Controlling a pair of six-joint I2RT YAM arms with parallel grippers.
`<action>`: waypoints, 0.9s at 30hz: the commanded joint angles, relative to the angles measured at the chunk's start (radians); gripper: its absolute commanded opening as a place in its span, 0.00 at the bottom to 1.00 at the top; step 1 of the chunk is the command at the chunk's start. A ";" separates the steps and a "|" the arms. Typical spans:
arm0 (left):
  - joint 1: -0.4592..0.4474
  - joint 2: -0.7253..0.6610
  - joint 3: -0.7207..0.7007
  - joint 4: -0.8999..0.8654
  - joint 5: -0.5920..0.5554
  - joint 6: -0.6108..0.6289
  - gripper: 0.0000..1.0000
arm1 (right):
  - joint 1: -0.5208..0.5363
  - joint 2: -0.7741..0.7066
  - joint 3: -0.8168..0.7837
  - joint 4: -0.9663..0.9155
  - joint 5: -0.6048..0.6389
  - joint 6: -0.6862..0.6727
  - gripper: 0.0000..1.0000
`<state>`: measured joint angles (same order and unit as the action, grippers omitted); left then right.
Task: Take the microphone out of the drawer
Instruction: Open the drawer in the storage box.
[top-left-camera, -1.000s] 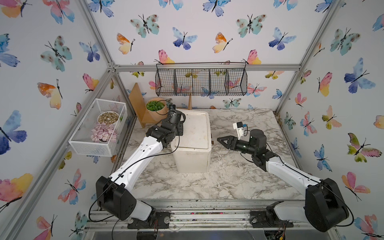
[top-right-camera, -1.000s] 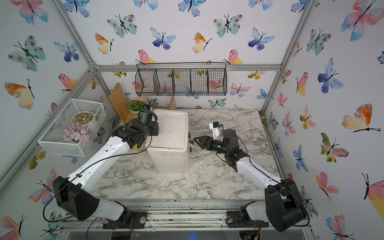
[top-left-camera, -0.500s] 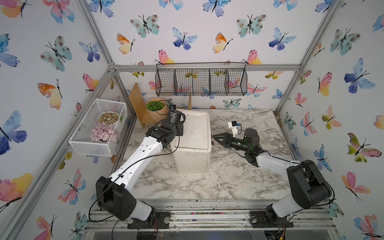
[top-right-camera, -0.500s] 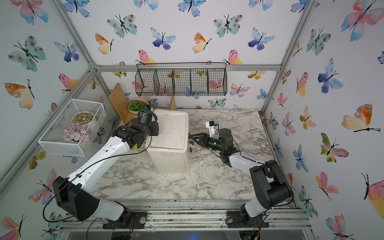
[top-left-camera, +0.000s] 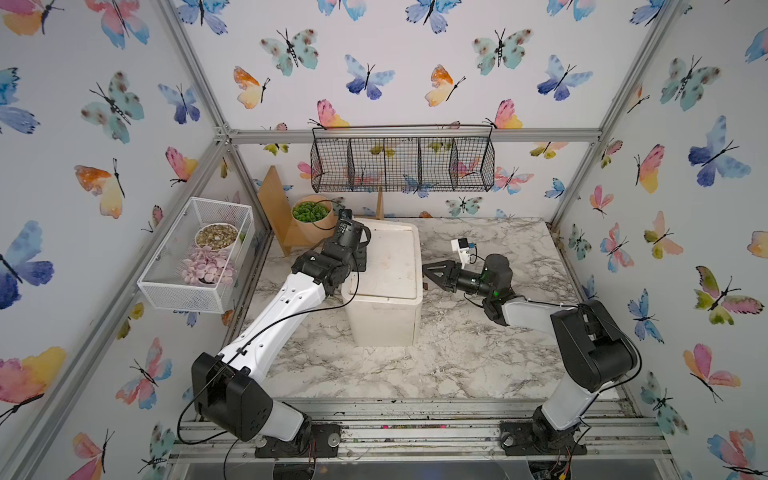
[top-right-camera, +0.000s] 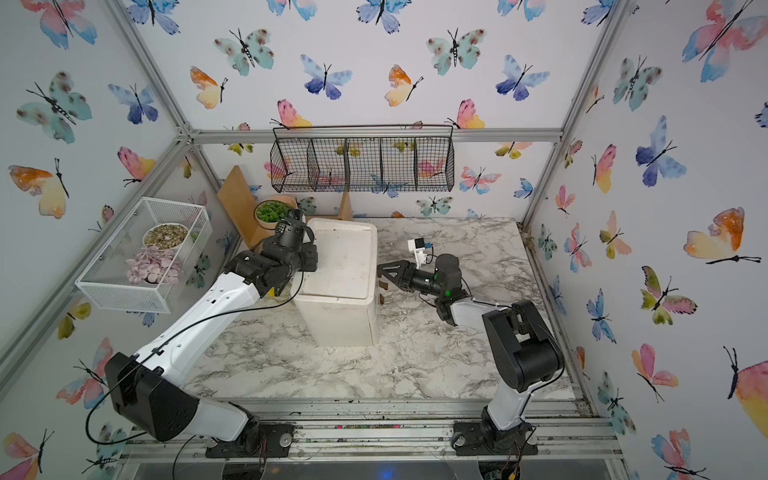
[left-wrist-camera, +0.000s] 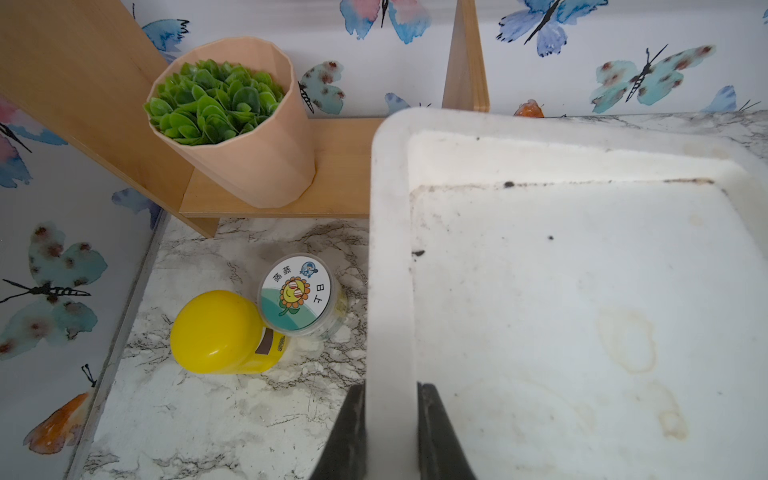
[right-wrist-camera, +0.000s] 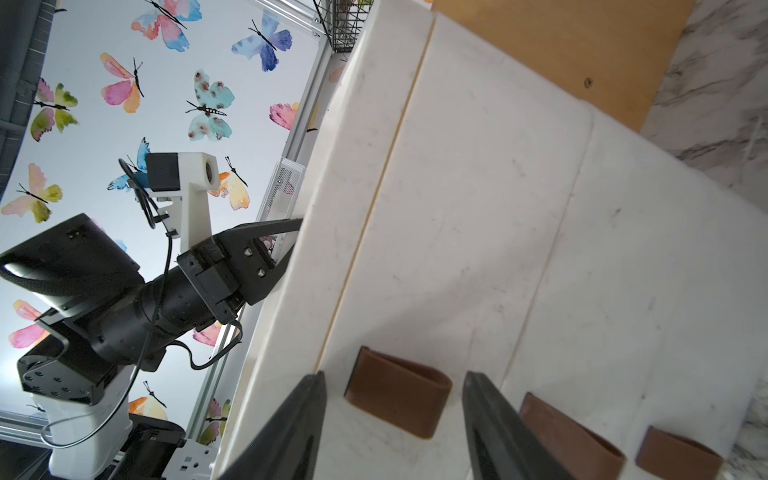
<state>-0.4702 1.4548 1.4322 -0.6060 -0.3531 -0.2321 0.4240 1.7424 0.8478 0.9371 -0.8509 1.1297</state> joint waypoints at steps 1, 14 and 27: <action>0.021 0.014 -0.012 0.027 -0.049 0.093 0.18 | -0.007 0.019 0.006 0.110 -0.044 0.043 0.59; 0.022 0.012 -0.011 0.028 -0.049 0.076 0.18 | -0.007 0.047 -0.049 0.276 -0.070 0.155 0.49; 0.020 0.007 -0.011 0.026 -0.057 0.074 0.18 | -0.007 0.086 -0.055 0.394 -0.081 0.220 0.12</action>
<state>-0.4683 1.4548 1.4322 -0.6060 -0.3489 -0.2321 0.4179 1.8267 0.7990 1.2602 -0.8917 1.3422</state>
